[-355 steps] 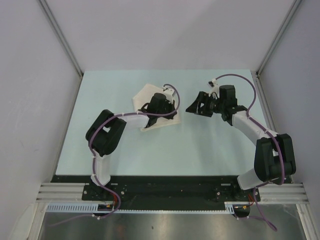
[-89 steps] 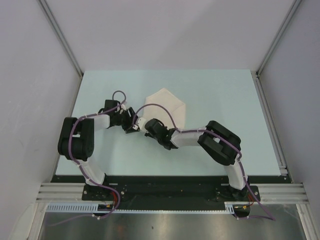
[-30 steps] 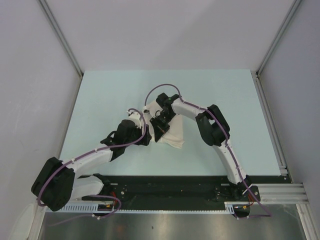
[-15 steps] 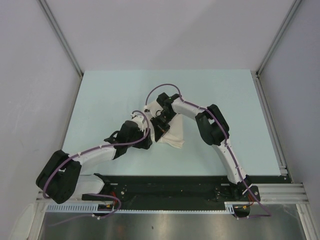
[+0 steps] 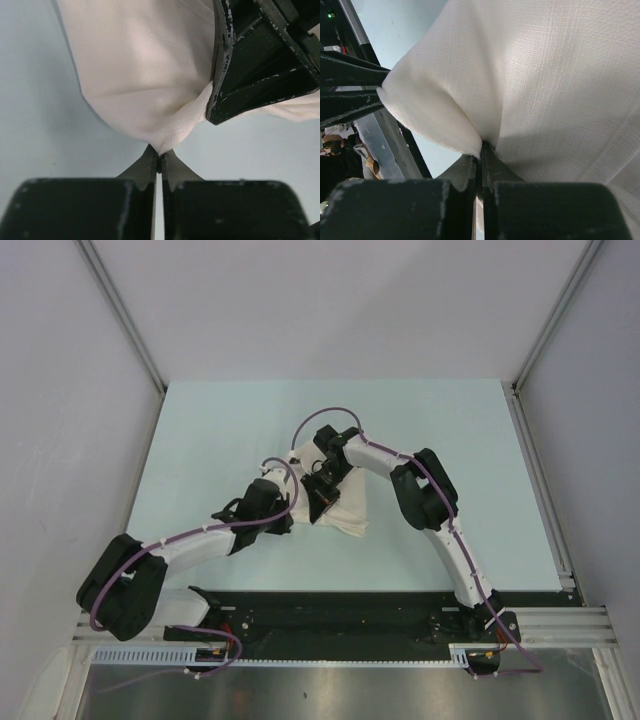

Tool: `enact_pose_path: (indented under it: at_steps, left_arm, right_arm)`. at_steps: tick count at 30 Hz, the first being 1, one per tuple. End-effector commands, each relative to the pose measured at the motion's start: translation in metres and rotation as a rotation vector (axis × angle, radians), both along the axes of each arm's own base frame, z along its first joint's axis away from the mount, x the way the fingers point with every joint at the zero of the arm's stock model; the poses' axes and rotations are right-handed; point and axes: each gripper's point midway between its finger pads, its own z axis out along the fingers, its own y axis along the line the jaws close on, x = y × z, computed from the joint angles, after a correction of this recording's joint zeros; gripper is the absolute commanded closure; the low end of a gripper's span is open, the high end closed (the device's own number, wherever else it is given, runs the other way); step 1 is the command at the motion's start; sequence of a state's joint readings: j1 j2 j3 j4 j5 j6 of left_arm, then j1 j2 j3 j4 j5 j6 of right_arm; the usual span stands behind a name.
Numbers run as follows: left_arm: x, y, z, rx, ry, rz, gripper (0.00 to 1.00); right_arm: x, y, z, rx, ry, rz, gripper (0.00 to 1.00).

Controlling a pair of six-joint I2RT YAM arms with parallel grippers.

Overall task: Fold the napkin, place the utensils inside, and roll it up
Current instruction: Roll the napkin with the utensil

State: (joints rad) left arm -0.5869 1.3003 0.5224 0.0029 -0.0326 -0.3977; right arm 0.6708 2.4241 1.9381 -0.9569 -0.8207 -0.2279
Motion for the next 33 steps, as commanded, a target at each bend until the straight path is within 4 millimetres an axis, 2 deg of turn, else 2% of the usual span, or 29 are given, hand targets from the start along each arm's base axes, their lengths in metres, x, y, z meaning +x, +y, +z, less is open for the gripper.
enact_pose_path:
  at_steps: [1,2,4,5,6,8,9,10,12,13,15,16,17,18,19,20,22,23,26,27,33]
  left_arm:
    - [0.013,-0.005,0.025,-0.061,-0.031,0.06,1.0]
    - [0.014,-0.005,0.028,-0.081,-0.024,0.077,1.0]
    - [0.016,-0.002,0.03,-0.113,-0.006,0.099,1.0]
    - [0.018,0.001,0.031,-0.134,-0.001,0.119,1.0]
    - [0.018,0.001,0.033,-0.172,0.016,0.113,1.0]
    - [0.019,0.002,0.035,-0.212,0.035,0.12,1.0]
    - [0.019,0.002,0.034,-0.224,0.047,0.116,1.0]
    - [0.019,0.003,0.035,-0.249,0.064,0.109,1.0]
    - [0.02,0.002,0.033,-0.263,0.086,0.104,1.0]
    - [0.02,0.001,0.033,-0.276,0.099,0.096,1.0]
    - [0.021,0.001,0.033,-0.283,0.105,0.089,1.0]
    - [0.021,0.001,0.031,-0.281,0.118,0.089,1.0]
    - [0.02,0.0,0.03,-0.289,0.128,0.082,1.0]
    - [0.021,0.002,0.03,-0.291,0.132,0.087,1.0]
    - [0.021,0.002,0.03,-0.296,0.135,0.087,1.0]
    - [0.02,0.002,0.03,-0.305,0.139,0.086,1.0]
    - [0.021,0.003,0.029,-0.311,0.143,0.087,1.0]
    - [0.021,0.003,0.03,-0.315,0.147,0.085,1.0]
    - [0.022,0.005,0.029,-0.32,0.154,0.092,1.0]
    - [0.022,0.006,0.029,-0.327,0.154,0.095,1.0]
    - [0.025,0.009,0.031,-0.352,0.162,0.102,1.0]
  right_arm:
    - [0.01,-0.016,-0.005,-0.081,-0.041,-0.033,0.98]
    - [0.01,-0.016,0.001,-0.077,-0.055,-0.038,0.89]
    - [0.015,-0.017,0.008,-0.062,-0.087,-0.054,0.84]
    - [0.013,-0.019,0.008,-0.063,-0.091,-0.061,0.74]
    - [0.016,-0.019,0.022,-0.04,-0.124,-0.074,0.68]
    - [0.028,-0.02,0.033,-0.013,-0.186,-0.114,0.54]
    - [0.024,-0.026,0.027,-0.021,-0.18,-0.121,0.5]
    - [0.035,-0.023,0.045,0.031,-0.263,-0.141,0.48]
    - [0.03,-0.03,0.041,0.023,-0.293,-0.158,0.43]
    - [0.036,-0.027,0.057,0.066,-0.37,-0.17,0.4]
    - [0.035,-0.027,0.064,0.084,-0.431,-0.187,0.38]
    - [0.039,-0.031,0.066,0.083,-0.505,-0.214,0.29]
    - [0.035,-0.028,0.07,0.097,-0.548,-0.208,0.27]
    - [0.037,-0.024,0.074,0.119,-0.601,-0.212,0.2]
    - [0.036,-0.03,0.073,0.09,-0.644,-0.231,0.18]
    - [0.03,-0.026,0.071,0.087,-0.668,-0.215,0.1]
    - [0.029,-0.024,0.068,0.065,-0.744,-0.215,0.09]
    - [0.021,-0.017,0.07,0.071,-0.767,-0.194,0.09]
    - [0.02,-0.012,0.067,0.04,-0.861,-0.19,0.09]
    - [0.015,-0.004,0.067,0.044,-0.896,-0.175,0.09]
    - [0.021,-0.002,0.053,-0.06,-1.067,-0.162,0.08]
